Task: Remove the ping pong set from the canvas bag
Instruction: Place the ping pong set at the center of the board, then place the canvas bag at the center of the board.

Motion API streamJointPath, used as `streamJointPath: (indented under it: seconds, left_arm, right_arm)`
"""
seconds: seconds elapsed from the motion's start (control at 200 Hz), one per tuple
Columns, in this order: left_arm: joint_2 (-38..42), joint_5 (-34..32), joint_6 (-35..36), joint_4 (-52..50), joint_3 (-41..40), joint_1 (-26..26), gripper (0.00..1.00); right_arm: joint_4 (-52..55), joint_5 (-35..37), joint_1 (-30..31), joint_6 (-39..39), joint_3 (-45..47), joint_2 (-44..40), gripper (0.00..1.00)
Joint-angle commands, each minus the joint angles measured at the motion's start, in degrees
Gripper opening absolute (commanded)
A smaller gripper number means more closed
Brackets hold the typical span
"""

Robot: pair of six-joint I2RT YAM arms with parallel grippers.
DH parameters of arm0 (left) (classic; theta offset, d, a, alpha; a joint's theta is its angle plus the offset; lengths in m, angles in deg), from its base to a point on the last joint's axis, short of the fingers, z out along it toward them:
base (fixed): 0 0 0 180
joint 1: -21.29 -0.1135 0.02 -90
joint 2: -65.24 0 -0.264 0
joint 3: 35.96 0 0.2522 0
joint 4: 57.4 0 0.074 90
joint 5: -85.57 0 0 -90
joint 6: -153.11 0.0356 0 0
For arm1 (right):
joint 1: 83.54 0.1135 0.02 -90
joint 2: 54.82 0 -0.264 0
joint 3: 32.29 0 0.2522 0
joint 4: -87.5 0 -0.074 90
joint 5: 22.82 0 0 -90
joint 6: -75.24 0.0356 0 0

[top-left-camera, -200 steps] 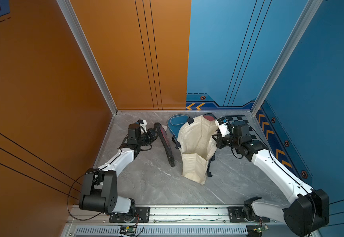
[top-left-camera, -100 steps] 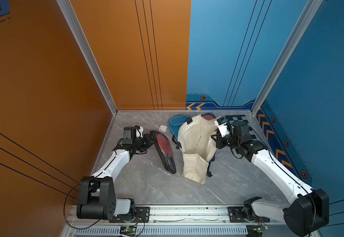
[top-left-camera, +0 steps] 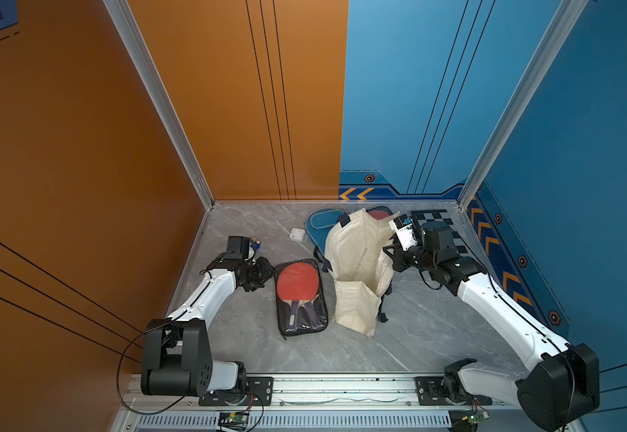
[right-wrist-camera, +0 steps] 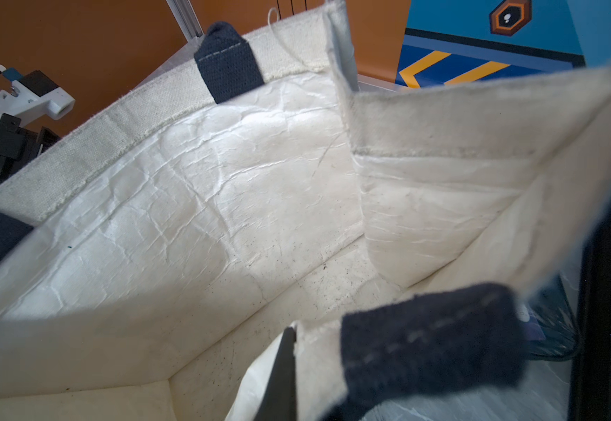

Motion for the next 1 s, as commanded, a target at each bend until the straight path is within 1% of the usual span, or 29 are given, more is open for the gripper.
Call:
streamJointPath:
  seconds: [0.0, 0.145, 0.275, 0.325, 0.335, 0.355, 0.46, 0.47, 0.485, 0.536, 0.576, 0.601, 0.651, 0.661, 0.671, 0.691, 0.836, 0.886, 0.991]
  left_arm:
    - [0.86, -5.03, 1.88, -2.35, 3.12, -0.49, 0.63]
    - [2.48, -7.64, 4.07, -2.40, 4.75, -0.51, 0.74]
    - [3.65, -8.30, 5.67, -2.40, 5.57, -0.75, 0.85]
    - [3.73, -8.36, 6.20, -2.35, 5.81, -0.80, 0.85]
    - [3.72, -8.37, 6.24, -2.35, 5.82, -0.87, 0.89]
    - [3.87, -8.44, 6.25, -2.33, 5.80, -0.88, 0.90]
    - [4.77, -8.78, 8.23, -2.27, 6.08, -0.83, 0.93]
    - [4.90, -8.90, 8.51, -2.31, 6.12, -0.84, 0.93]
    - [5.11, -9.05, 9.08, -2.26, 6.16, -0.83, 0.93]
    - [5.94, -9.43, 10.91, -2.22, 6.28, -0.80, 0.94]
    - [6.76, -9.70, 12.68, -2.03, 6.32, -0.75, 0.95]
    - [7.42, -9.94, 13.77, -1.64, 6.09, -0.63, 0.95]
    - [8.94, -10.17, 15.53, -0.25, 5.37, -0.54, 0.96]
    - [9.24, -10.26, 15.81, 0.04, 5.13, -0.57, 0.96]
    - [9.62, -10.39, 16.14, 0.29, 4.88, -0.53, 0.96]
    - [10.40, -10.68, 16.62, 0.90, 4.44, -0.48, 0.97]
    - [17.15, -12.27, 19.62, 7.13, -0.95, -0.42, 1.00]
    - [19.56, -13.27, 20.69, 9.45, -3.15, -0.48, 0.99]
    - [22.53, -15.71, 23.83, 10.68, -7.13, -0.48, 0.98]
  right_arm:
    - [-2.01, -1.66, 0.72, 0.19, -0.11, 0.97, 0.00]
    - [-2.35, -1.79, 1.33, 0.17, -1.04, 2.34, 0.00]
    - [-5.15, -3.42, 2.42, 2.50, -3.87, 4.81, 0.00]
    - [-5.13, -3.58, 2.79, 2.72, -4.96, 5.61, 0.00]
    - [-5.05, -3.59, 2.82, 2.68, -5.10, 5.69, 0.00]
    - [-4.94, -3.48, 2.83, 2.64, -5.19, 5.70, 0.00]
    - [-3.69, -1.57, 2.12, 1.67, -3.96, 3.59, 0.13]
    - [-3.37, -0.98, 1.92, 1.46, -3.66, 2.96, 0.18]
    - [-3.14, -0.61, 1.75, 1.31, -3.35, 2.55, 0.21]
    - [-2.33, 0.67, 0.86, 0.44, -1.93, 0.08, 0.37]
    - [-1.38, 1.61, -0.32, -0.07, -1.09, -2.00, 0.58]
    - [-0.86, 2.15, -1.03, -0.40, -0.61, -3.11, 0.68]
    - [0.47, 2.39, -2.62, -1.14, 0.15, -5.12, 0.84]
    - [0.76, 2.56, -2.88, -1.32, 0.22, -5.58, 0.94]
    - [1.06, 2.67, -3.19, -1.47, 0.34, -6.01, 0.98]
    - [1.60, 3.18, -3.69, -1.78, 0.63, -6.73, 1.00]
    - [2.88, 4.43, -9.70, -2.22, 2.66, -12.53, 1.00]
    - [2.98, 4.79, -11.90, -2.46, 3.07, -13.84, 1.00]
    - [2.71, 4.83, -16.20, -2.15, 5.11, -16.55, 1.00]
